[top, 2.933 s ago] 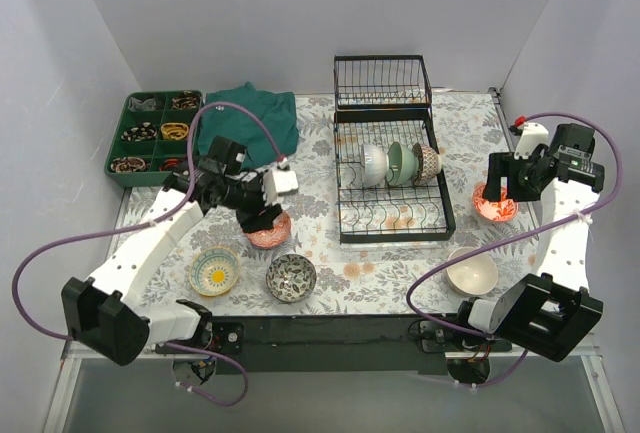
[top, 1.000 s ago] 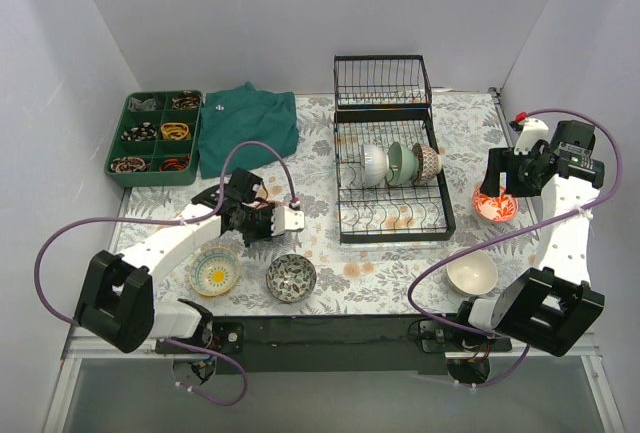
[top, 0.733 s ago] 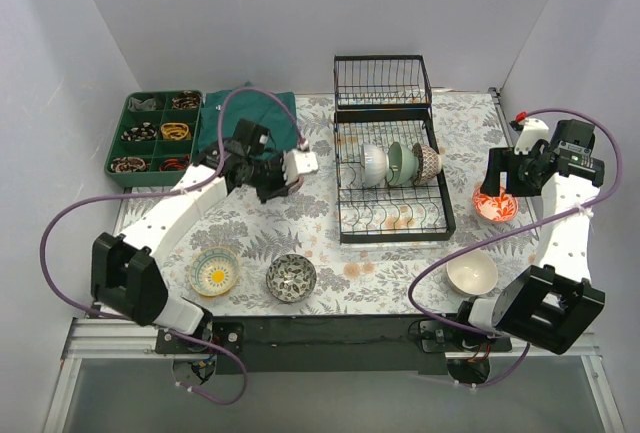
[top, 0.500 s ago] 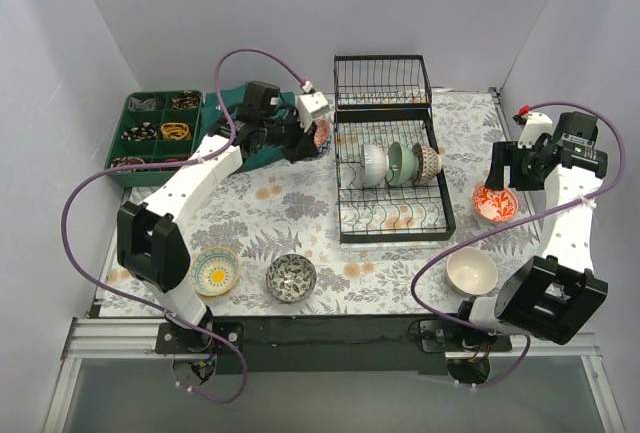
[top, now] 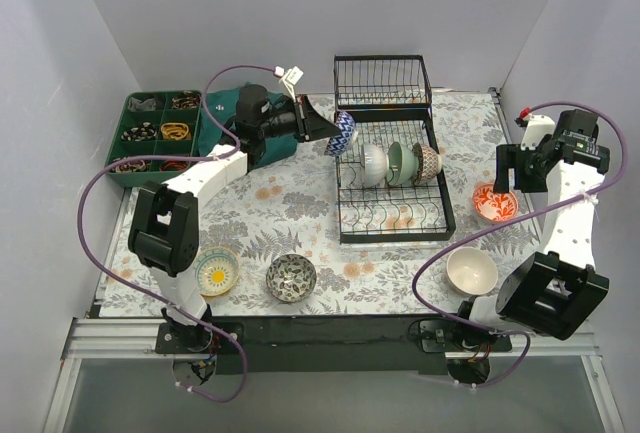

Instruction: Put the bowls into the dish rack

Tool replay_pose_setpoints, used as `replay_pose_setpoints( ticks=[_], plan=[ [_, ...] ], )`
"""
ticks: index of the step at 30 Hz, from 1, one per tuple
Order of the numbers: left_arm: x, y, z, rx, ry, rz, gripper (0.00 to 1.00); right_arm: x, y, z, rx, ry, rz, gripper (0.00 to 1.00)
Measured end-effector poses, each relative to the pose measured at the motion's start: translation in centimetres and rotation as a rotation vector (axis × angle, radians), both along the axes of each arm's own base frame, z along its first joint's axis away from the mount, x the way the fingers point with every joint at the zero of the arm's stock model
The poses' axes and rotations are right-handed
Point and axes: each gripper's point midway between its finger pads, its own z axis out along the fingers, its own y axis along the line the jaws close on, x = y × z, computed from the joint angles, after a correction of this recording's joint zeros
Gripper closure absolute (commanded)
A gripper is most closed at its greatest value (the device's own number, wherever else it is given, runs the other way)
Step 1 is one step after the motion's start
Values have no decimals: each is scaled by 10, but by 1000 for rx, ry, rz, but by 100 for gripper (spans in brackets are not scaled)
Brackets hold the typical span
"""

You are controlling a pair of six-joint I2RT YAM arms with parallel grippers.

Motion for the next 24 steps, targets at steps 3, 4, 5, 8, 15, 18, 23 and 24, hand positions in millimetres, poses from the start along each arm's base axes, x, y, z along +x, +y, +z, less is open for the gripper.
replay_pose_setpoints(
  ticks=[3,4,5,8,15,18,23,24],
  plan=[
    [1,-4,4,-55,64,7,100,-3,-2,-2,-11,14,-6,18],
    [0,-4,4,-70,87,11,100,-4,-3,-2,-15,18,-9,18],
    [0,-4,3,-81,113,16,100,-4,-3,-3,-17,21,-10,18],
    [2,-5,-1,-111,188,44,100,-6,-5,-4,-28,30,-15,18],
    [16,-6,-11,-180,352,170,100,-13,-6,-9,-29,75,-24,18],
    [24,-9,-13,-220,422,219,100,-16,-8,-14,-27,110,-28,18],
    [32,-21,-25,-263,503,255,100,-18,-9,-17,-29,133,-34,19],
    [33,-23,-29,-263,515,260,100,-19,-9,-17,-29,136,-34,18]
  ],
)
